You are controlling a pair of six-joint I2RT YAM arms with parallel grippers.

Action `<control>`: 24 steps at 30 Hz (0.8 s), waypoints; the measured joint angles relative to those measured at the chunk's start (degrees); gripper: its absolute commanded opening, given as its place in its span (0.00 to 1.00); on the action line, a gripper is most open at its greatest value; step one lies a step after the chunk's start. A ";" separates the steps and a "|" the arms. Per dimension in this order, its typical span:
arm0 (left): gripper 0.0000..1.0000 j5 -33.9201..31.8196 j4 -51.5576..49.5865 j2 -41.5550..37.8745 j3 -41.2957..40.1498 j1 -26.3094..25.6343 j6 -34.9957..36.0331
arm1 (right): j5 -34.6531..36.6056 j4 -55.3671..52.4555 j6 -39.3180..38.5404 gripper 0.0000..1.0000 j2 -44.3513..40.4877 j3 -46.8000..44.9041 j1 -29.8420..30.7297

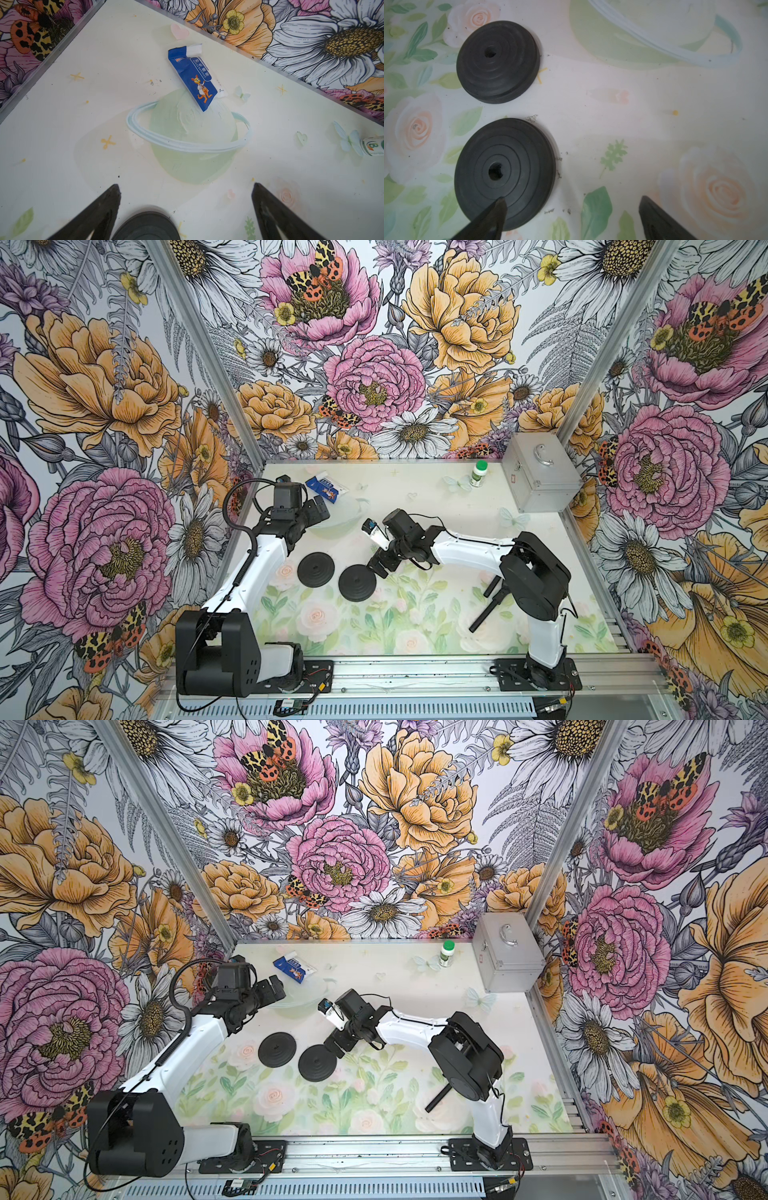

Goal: Assemble a microphone stand
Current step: Move the microphone stand base to the center of the board.

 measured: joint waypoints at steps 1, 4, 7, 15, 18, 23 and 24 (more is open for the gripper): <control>0.99 0.00 0.02 0.24 0.00 0.00 -0.11 | -0.07 -0.68 -0.42 1.00 0.57 0.85 0.48; 0.99 0.02 0.02 1.11 0.02 0.04 -0.76 | -0.37 -2.82 -1.70 1.00 2.89 4.00 1.64; 0.99 0.28 -0.02 2.01 0.02 0.66 -1.01 | -0.24 -4.94 -3.30 1.00 4.90 6.71 2.58; 0.99 0.48 0.00 2.25 0.02 2.69 -1.99 | 0.96 -8.83 -6.21 1.00 9.07 11.43 3.87; 0.98 0.50 0.00 2.25 0.02 2.69 -2.27 | 1.99 -9.35 -6.40 1.00 10.19 13.00 3.89; 0.99 0.50 0.00 2.25 0.02 2.93 -2.43 | 3.37 -9.57 -6.38 1.00 10.82 13.60 3.91; 0.99 0.50 -0.02 2.25 0.02 3.08 -2.45 | 3.91 -9.75 -6.36 1.00 10.82 13.68 4.11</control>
